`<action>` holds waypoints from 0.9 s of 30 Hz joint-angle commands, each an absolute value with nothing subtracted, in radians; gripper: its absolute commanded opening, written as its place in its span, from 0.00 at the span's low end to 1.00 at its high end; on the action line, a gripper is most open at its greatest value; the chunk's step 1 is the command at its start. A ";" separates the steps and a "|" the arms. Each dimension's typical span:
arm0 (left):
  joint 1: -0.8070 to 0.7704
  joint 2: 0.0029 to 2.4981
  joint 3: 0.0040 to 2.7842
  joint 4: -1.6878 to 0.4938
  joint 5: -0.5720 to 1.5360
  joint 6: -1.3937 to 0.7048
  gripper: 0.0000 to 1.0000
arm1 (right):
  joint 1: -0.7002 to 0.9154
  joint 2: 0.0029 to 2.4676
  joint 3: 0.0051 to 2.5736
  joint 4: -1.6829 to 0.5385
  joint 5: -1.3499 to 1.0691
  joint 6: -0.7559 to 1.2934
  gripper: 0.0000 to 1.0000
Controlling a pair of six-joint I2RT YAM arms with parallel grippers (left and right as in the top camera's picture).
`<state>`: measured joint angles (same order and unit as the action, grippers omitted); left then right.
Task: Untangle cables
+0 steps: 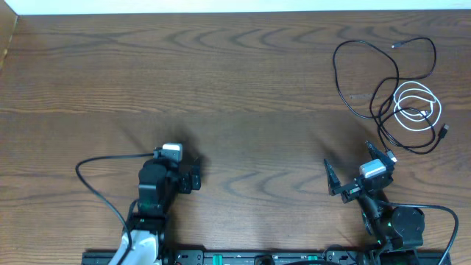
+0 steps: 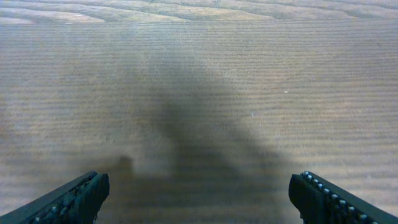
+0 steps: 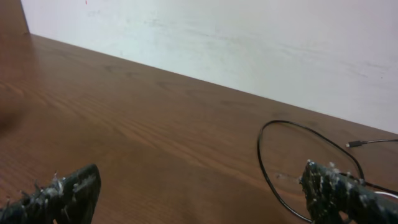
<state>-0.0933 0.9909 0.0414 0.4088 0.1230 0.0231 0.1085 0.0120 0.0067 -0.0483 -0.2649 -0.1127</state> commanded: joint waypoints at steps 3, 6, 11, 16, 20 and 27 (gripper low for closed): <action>-0.090 0.899 0.004 0.381 0.103 0.022 0.98 | 0.105 0.005 0.006 -0.053 -0.261 -0.102 0.99; -0.090 0.828 0.004 0.294 0.099 0.022 0.98 | 0.105 0.005 0.006 -0.053 -0.260 -0.102 0.99; -0.090 0.714 0.004 0.171 0.099 0.016 0.98 | 0.105 0.005 0.006 -0.053 -0.261 -0.102 0.99; -0.090 0.552 0.004 0.000 0.096 0.002 0.98 | 0.105 0.005 0.006 -0.053 -0.261 -0.101 0.99; -0.090 0.383 0.004 -0.067 0.088 0.004 0.98 | 0.105 0.005 0.006 -0.053 -0.261 -0.102 0.99; -0.090 0.197 0.004 -0.067 0.089 0.003 0.98 | 0.105 0.005 0.006 -0.053 -0.261 -0.102 0.99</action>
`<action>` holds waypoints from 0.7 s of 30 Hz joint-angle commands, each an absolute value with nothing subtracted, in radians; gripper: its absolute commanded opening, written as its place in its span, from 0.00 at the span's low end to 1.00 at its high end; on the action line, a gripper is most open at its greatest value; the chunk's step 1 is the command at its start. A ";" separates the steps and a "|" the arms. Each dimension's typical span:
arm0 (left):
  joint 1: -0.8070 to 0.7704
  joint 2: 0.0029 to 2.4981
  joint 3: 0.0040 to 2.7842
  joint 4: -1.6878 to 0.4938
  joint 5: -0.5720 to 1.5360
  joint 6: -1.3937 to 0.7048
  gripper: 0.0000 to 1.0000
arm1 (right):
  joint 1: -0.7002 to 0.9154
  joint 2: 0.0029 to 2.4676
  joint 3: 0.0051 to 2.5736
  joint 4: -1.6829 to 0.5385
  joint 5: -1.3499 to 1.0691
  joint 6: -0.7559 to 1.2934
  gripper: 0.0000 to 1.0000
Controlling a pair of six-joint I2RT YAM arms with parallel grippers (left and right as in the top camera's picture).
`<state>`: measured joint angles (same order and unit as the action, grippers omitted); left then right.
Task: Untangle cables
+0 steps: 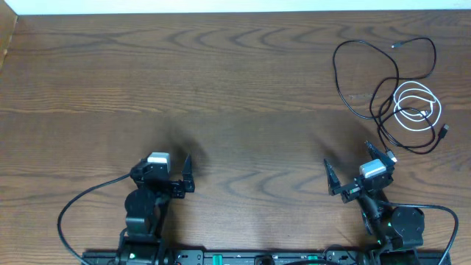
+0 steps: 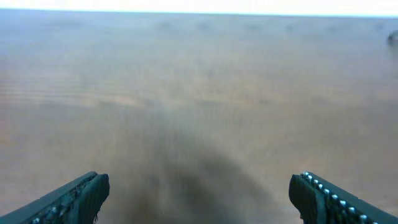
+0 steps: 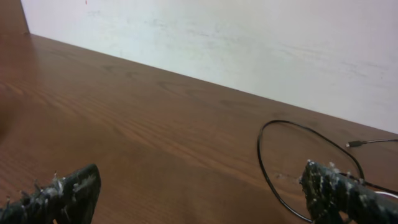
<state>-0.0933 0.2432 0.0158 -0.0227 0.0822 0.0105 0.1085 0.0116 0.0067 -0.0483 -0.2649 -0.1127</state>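
A thin black cable (image 1: pixel 337 73) lies in loose loops at the far right of the table, crossing over and through a coiled white cable (image 1: pixel 416 110). My right gripper (image 1: pixel 347 154) stands open just short of the tangle, holding nothing. In the right wrist view the black loop (image 3: pixel 259 149) lies ahead of the right finger (image 3: pixel 329 186), apart from it. My left gripper (image 2: pixel 199 180) is open over bare wood at the near left, far from both cables. The left wrist view is blurred.
The brown wooden table (image 1: pixel 221 81) ends at a white wall (image 3: pixel 249 43) behind the cables. The black cable's small plug (image 3: pixel 354 144) lies near that far edge. The left arm's own black lead (image 1: pixel 73 206) curls at the near left.
The left arm has drawn back toward the near edge and its wrist now looks further across the table, its gripper still open. The right arm and the cables have not moved.
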 commanded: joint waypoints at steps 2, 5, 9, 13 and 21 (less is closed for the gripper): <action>-0.090 0.160 0.004 -0.067 0.088 0.003 0.98 | 0.105 0.005 0.006 -0.053 -0.261 -0.102 0.99; -0.090 0.090 0.004 -0.067 0.085 0.004 0.98 | 0.105 0.005 0.006 -0.053 -0.261 -0.102 0.99; -0.090 0.005 0.004 -0.067 0.084 0.004 0.98 | 0.105 0.005 0.006 -0.053 -0.261 -0.102 0.99; -0.090 0.001 0.004 -0.067 0.085 0.003 0.98 | 0.105 0.005 0.006 -0.053 -0.261 -0.102 0.99; -0.090 0.001 0.004 -0.066 0.085 0.003 0.98 | 0.105 0.005 0.006 -0.053 -0.261 -0.102 0.99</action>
